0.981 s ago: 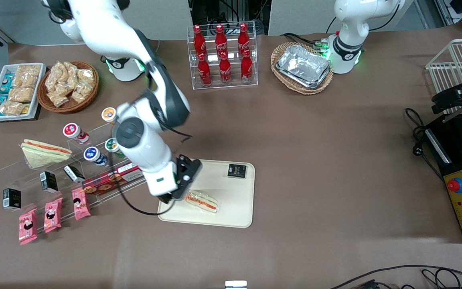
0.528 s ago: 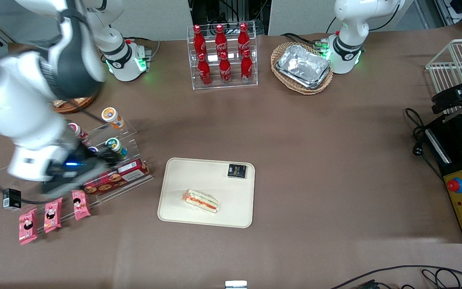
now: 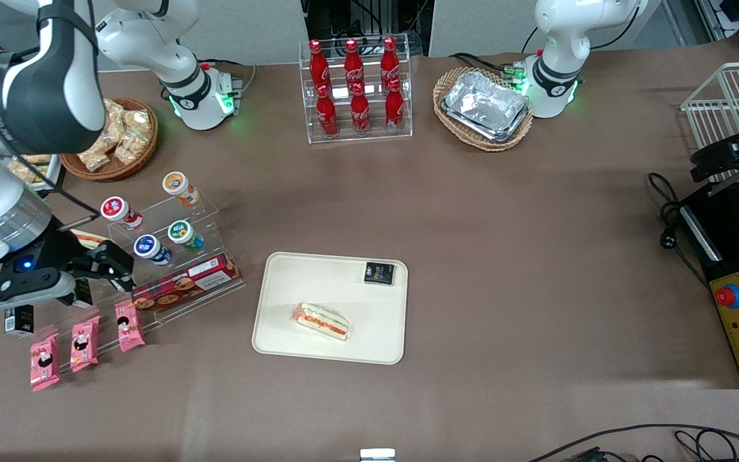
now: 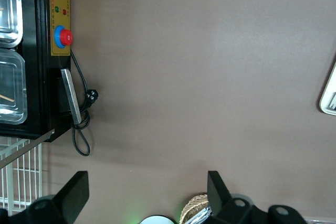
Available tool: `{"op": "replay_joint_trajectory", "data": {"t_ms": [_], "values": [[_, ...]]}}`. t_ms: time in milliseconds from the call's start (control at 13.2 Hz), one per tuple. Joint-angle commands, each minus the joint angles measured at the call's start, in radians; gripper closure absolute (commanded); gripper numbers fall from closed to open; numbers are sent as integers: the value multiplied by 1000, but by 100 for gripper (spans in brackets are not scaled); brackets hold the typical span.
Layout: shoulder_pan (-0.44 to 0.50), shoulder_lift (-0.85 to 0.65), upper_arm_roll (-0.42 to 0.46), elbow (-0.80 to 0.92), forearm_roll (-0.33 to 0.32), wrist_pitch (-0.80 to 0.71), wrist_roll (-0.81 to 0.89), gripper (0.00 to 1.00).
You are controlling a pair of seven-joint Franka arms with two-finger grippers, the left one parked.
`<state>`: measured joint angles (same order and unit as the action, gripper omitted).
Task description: Place sandwich on tray
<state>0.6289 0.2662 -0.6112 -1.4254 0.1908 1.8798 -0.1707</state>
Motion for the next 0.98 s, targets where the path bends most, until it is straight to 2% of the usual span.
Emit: {"op": "replay_joint_trajectory", "data": {"t_ms": [0, 226, 302, 453, 528, 755, 906], "values": [[-277, -28, 244, 16, -21, -59, 48, 0], [-379, -71, 301, 5, -40, -180, 65, 0], [-437, -96, 350, -35, -41, -186, 66, 0], [-674, -172, 570, -177, -42, -138, 57, 0], [-763, -214, 653, -258, -42, -101, 47, 0], [-773, -326, 668, -391, -53, -51, 43, 0], [-729, -326, 660, -369, -147, -47, 52, 0]]}}
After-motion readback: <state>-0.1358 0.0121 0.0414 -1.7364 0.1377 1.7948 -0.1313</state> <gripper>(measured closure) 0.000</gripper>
